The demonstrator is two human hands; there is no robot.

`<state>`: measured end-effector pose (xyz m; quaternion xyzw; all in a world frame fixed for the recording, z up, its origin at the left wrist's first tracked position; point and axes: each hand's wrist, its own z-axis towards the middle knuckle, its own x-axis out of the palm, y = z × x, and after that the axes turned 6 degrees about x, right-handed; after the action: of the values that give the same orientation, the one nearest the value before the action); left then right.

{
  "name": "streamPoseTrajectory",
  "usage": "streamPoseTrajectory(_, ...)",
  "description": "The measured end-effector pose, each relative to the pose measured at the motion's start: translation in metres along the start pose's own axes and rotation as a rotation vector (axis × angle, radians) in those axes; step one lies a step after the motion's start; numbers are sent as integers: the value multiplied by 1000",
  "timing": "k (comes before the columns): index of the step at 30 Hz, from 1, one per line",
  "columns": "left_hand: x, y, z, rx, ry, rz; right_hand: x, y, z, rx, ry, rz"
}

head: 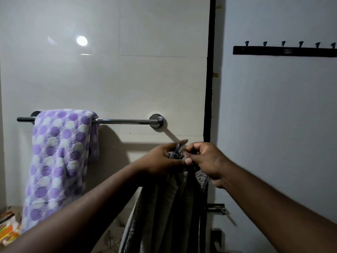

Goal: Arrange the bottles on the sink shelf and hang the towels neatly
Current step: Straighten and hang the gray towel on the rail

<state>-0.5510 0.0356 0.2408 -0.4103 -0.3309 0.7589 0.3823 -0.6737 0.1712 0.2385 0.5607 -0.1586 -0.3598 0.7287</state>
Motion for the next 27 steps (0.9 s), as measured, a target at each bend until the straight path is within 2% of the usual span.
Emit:
streamPoseTrajectory(2,3,1,5,29,-41,65,10,4,1,-9,-21,43)
streamPoseTrajectory(4,-5,2,6,25,-172,125,6,6,-2,5,-10,70)
streamPoseTrajectory(7,-17,7,1,-11,-339,170,-9,4,-11,113,100,159)
streamPoseTrajectory(9,-21,10,-3,-32,-405,164,-14,-1,-17,199,127,112)
streamPoseTrajectory(12,-21,13,-4,-65,-425,130,-12,-9,-20,248,91,107)
streamPoseTrajectory(16,-12,18,-2,-95,-383,91,-6,-4,-18,194,30,293)
streamPoseTrajectory(19,-12,21,0,-118,-405,51,-7,0,-20,127,46,434)
streamPoseTrajectory(24,-8,12,8,-175,-603,-34,6,-4,-31,90,60,341)
streamPoseTrajectory(27,2,3,17,-165,-573,-143,20,-11,-38,115,147,366)
